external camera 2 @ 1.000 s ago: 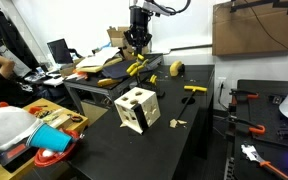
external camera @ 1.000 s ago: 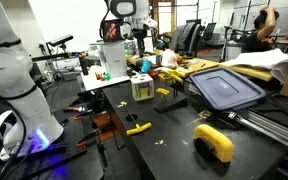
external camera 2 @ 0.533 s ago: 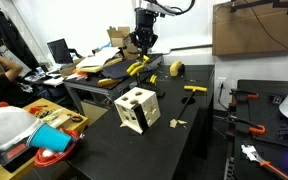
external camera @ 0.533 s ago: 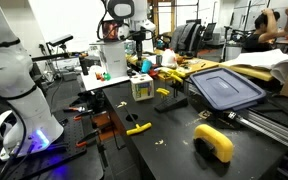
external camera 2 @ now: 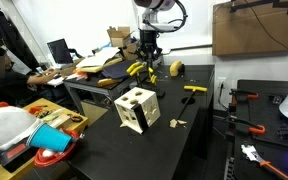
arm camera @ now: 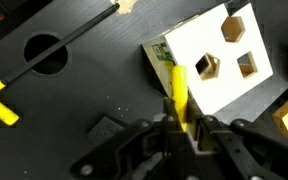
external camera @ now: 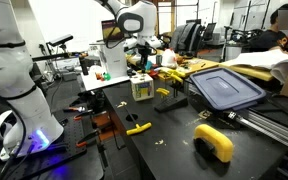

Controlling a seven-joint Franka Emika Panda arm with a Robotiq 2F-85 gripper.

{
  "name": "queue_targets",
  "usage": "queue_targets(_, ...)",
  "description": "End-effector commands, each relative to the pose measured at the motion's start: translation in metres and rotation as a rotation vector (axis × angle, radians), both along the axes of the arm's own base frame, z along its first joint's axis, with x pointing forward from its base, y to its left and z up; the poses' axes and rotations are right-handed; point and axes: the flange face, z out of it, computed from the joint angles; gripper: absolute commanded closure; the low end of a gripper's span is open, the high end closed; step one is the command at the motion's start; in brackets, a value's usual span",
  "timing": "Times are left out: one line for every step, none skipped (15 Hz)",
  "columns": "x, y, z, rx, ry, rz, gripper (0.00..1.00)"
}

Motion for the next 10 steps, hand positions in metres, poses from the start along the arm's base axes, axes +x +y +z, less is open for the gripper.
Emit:
queue_targets(0.025, -0.022, -0.025, -0.005, 0.037, -0.114, 0.96)
queue_targets(0.029, -0.033, -0.032, 0.002, 0.044, -0.143, 0.96)
queue_targets(0.033, -0.042, -0.037, 0.006, 0.055, -0.169, 0.96)
queue_targets(0.036, -0.051, -0.041, 0.008, 0.063, -0.198, 0.96)
queue_targets(0.038, -0.06, -0.045, 0.01, 0.072, -0.221, 0.96)
queue_targets(0.04, -0.069, -0.05, 0.01, 0.077, -0.247, 0.96)
queue_targets(0.041, -0.079, -0.054, 0.014, 0.085, -0.267, 0.96)
queue_targets(0.041, -0.086, -0.057, 0.019, 0.095, -0.285, 0.96)
queue_targets(0.041, -0.091, -0.062, 0.028, 0.107, -0.291, 0.96)
queue_targets(0.041, -0.094, -0.067, 0.05, 0.125, -0.279, 0.96)
